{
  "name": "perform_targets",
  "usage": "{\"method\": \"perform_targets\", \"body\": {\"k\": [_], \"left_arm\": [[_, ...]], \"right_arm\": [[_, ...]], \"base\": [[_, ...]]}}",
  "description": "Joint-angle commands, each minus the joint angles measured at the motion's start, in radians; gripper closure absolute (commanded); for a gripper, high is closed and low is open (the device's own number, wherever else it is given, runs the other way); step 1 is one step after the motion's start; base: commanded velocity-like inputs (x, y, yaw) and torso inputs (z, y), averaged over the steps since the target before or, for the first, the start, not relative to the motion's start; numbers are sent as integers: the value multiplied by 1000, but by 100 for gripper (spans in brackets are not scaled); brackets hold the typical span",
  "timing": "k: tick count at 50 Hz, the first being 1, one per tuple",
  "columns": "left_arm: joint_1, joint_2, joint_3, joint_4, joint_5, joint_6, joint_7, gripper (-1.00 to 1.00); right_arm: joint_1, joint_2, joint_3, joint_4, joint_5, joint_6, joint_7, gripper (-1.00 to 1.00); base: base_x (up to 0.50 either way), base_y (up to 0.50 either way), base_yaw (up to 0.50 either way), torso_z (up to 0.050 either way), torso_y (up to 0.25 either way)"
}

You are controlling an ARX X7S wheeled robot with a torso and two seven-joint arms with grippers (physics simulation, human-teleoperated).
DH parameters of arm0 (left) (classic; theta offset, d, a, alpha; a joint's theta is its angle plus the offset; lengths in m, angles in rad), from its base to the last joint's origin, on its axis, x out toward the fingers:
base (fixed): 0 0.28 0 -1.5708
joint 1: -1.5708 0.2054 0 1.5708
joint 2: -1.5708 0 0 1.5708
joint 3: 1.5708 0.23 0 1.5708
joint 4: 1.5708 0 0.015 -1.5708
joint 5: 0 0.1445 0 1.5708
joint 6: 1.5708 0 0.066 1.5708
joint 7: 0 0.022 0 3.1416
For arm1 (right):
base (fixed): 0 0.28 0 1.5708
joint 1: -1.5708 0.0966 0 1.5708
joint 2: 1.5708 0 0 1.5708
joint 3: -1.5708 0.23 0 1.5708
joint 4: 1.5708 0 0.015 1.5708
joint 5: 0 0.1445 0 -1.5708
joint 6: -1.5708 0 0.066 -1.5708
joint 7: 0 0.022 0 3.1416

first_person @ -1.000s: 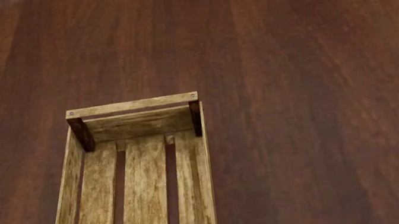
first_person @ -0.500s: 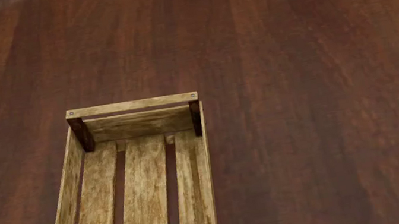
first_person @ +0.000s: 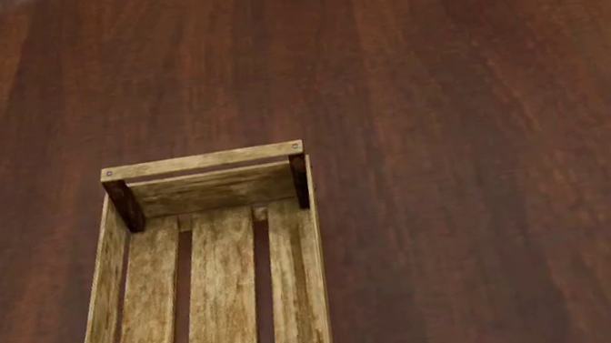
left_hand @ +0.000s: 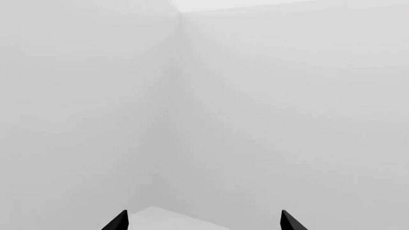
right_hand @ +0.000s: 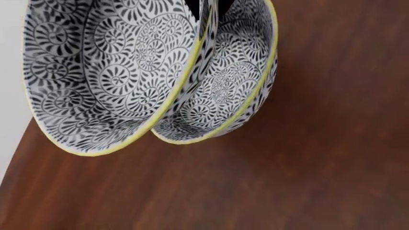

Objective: Stack the left bowl on the right bowl and place them in the tray.

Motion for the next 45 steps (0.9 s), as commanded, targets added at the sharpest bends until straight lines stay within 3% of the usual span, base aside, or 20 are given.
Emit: {"method": "perform_targets", "body": {"k": [1,36,37,45], "left_arm": [[4,0,-11,0,-7,-4,0,-100],[18,0,-38,2,-13,-11,0,-100],[20,0,-38,3,-12,-10,0,-100],[21,0,-47,3,-18,-15,0,-100]], "right_arm": [[-72,-25,-19,35,-72,-89,-20,100],[-170,1,-35,72,-98,-215,-18,100],[-170,2,-35,72,-102,-214,-24,-100],[-137,25,-24,61,-123,-183,-44,-100]], "base": [[0,0,0,0,0],[0,0,0,0,1],[0,0,0,0,0],[0,0,0,0,0]]}}
